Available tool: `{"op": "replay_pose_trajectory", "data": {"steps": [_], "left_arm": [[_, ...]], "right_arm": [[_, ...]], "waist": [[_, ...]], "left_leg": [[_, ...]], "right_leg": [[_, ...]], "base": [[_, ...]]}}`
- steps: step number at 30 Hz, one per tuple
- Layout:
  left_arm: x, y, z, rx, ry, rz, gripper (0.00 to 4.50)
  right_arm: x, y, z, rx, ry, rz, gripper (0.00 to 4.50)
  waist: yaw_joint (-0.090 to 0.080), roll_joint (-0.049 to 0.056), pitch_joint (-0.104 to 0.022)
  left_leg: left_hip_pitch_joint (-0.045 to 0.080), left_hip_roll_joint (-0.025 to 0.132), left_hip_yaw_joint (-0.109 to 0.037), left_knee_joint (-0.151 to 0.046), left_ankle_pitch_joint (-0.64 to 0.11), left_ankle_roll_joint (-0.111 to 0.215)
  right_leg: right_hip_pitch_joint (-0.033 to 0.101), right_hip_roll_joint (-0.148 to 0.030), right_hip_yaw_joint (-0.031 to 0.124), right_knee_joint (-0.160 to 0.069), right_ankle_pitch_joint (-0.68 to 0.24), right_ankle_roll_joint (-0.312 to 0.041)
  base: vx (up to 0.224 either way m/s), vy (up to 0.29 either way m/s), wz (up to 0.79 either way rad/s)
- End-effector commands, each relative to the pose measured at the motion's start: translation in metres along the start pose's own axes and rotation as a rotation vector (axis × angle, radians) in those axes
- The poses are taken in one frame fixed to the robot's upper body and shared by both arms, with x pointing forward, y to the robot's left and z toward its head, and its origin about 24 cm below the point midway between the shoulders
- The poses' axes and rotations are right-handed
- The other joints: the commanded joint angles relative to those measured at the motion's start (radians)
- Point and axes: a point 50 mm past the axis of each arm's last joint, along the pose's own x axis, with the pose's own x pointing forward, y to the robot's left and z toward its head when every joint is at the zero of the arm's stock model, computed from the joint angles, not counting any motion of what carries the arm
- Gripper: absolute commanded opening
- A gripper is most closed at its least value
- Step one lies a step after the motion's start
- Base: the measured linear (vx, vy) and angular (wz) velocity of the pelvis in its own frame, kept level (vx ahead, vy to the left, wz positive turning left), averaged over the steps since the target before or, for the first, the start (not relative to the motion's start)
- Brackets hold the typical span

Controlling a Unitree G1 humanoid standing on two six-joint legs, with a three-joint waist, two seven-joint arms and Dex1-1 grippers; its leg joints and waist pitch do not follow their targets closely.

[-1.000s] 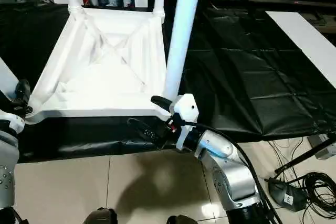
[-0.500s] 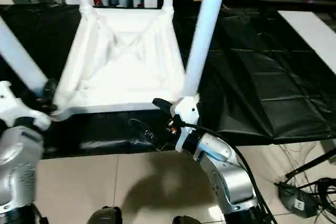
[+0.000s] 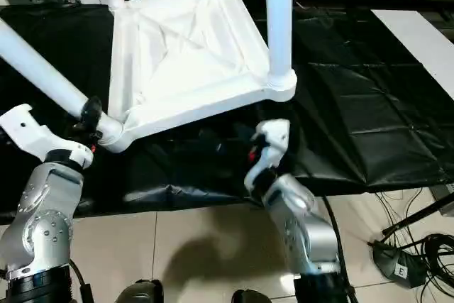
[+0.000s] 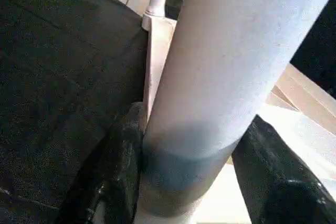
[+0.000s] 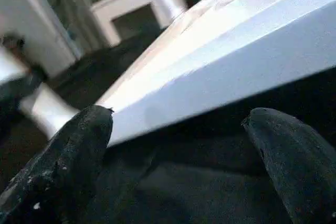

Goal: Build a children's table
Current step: Flip table

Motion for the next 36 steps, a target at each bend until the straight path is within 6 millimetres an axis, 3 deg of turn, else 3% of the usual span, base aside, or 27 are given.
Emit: {"op": "replay_pose_trajectory", "data": {"steps": [1,4,11,19,25,26,31,36], "left_arm": [[-0.001,-0.022,-0.021,-0.168,0.060,-0.060,2.20],[0.000,-0.024,-0.021,-0.179,0.059,-0.063,2.20],[0.001,-0.026,-0.022,-0.193,0.065,-0.079,2.20],[0.000,-0.029,-0.023,-0.200,0.080,-0.113,2.20],[-0.001,-0.031,-0.022,-0.212,0.078,-0.129,2.20],[-0.001,-0.032,-0.022,-0.212,0.078,-0.133,2.20],[-0.002,-0.036,-0.023,-0.226,0.088,-0.158,2.20],[-0.003,-0.043,-0.025,-0.234,0.104,-0.182,2.20]], "right_arm": [[0.001,-0.009,0.003,0.085,-0.032,-0.082,4.50],[0.009,-0.016,0.006,0.252,-0.089,-0.176,4.50],[0.037,-0.017,0.004,0.389,-0.096,-0.190,4.50],[0.064,-0.024,0.007,0.392,-0.058,-0.205,4.50],[0.079,-0.029,0.013,0.432,-0.064,-0.219,4.50],[0.081,-0.028,0.014,0.437,-0.058,-0.213,4.50],[0.091,-0.018,0.008,0.452,0.003,-0.146,4.50],[0.098,-0.010,0.000,0.454,0.022,-0.132,4.50]], "waist": [[-0.010,-0.003,-0.070],[-0.011,0.000,-0.071],[-0.011,0.002,-0.078],[-0.008,0.001,-0.083],[-0.004,-0.003,-0.087],[-0.005,-0.009,-0.086],[-0.005,-0.008,-0.086],[-0.006,-0.009,-0.084]], "left_leg": [[0.022,0.021,-0.003,-0.063,-0.118,0.034],[0.026,0.021,-0.003,-0.065,-0.137,0.024],[0.021,0.018,-0.001,-0.061,-0.090,0.016],[0.022,0.019,0.002,-0.056,-0.074,0.022],[0.022,0.019,0.006,-0.049,-0.042,0.055],[0.020,0.019,0.007,-0.049,-0.039,0.063],[0.021,0.022,0.008,-0.048,-0.046,0.080],[0.019,0.022,0.008,-0.049,-0.054,0.077]], "right_leg": [[0.038,-0.056,0.041,-0.064,-0.060,-0.138],[0.035,-0.057,0.042,-0.063,-0.069,-0.138],[0.042,-0.056,0.041,-0.052,0.017,-0.148],[0.045,-0.058,0.038,-0.045,0.041,-0.179],[0.045,-0.058,0.038,-0.038,0.079,-0.200],[0.046,-0.058,0.038,-0.038,0.083,-0.202],[0.044,-0.060,0.037,-0.037,0.065,-0.209],[0.043,-0.062,0.037,-0.040,0.033,-0.212]], "base": [[0.000,0.000,0.00],[0.000,0.000,0.00],[0.000,0.000,0.00],[0.000,0.000,0.00],[0.000,0.000,0.00],[0.000,0.000,0.00],[0.000,0.000,0.00],[0.000,0.000,0.00]]}}
